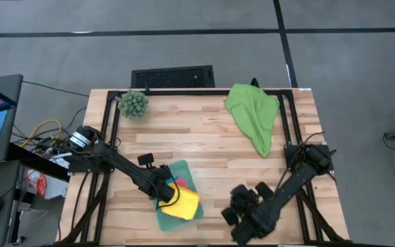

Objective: Fold microfiber towels
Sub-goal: Move the bin to the middle left of the table, then fold the green microfiber towel

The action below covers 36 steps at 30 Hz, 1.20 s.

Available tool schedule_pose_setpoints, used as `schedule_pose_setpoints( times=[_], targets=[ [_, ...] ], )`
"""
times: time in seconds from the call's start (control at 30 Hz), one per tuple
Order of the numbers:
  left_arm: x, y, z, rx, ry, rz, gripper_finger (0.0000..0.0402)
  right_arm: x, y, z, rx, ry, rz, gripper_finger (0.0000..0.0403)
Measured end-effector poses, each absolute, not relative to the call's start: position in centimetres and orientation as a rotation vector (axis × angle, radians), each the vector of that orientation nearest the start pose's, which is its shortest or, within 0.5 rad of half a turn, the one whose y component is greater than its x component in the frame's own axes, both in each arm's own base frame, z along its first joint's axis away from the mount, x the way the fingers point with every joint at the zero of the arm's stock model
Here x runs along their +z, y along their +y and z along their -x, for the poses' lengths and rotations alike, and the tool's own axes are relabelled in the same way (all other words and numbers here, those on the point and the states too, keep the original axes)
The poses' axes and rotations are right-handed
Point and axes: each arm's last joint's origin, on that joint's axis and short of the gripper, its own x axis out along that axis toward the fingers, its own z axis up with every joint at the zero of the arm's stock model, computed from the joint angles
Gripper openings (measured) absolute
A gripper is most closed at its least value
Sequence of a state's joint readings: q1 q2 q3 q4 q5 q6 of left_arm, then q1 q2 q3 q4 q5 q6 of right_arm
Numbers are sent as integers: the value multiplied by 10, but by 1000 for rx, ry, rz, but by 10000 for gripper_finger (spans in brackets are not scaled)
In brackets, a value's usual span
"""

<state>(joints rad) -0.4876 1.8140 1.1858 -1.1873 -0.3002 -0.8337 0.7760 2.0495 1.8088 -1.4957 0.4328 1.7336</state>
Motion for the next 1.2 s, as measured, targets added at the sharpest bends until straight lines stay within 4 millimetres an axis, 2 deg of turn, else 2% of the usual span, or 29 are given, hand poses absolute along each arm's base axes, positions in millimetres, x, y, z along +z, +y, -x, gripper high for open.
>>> schedule_pose_setpoints(
  times=[0.13, 0.27, 0.53, 0.63, 0.73, 0.83, 0.93, 1.07, 1.2],
  targets=[
    [172, -123, -252, 560, 1610, -189, 0, 245, 233, -293, -962, 1114, -439, 159],
    [173, -109, -223, 565, 1649, -137, 0, 246, 206, -311, -977, 1164, -391, 164],
    [194, -73, -149, 658, 1550, 187, 0, 255, 149, -336, -944, 1279, -289, 171],
    [212, -65, -133, 648, 1452, 348, 0, 268, 127, -338, -913, 1297, -286, 171],
    [239, -58, -119, 585, 1311, 509, 4, 288, 106, -335, -887, 1278, -308, 173],
    [265, -49, -106, 534, 1137, 633, 25, 307, 86, -325, -875, 1241, -326, 181],
    [292, -41, -98, 484, 900, 718, 60, 309, 64, -303, -918, 1254, -342, 193],
    [319, -34, -104, 453, 601, 733, 118, 293, 41, -255, -1028, 1303, -423, 211],
    [333, -31, -130, 422, 459, 668, 159, 267, 33, -213, -1055, 1265, -482, 224]
  ],
)
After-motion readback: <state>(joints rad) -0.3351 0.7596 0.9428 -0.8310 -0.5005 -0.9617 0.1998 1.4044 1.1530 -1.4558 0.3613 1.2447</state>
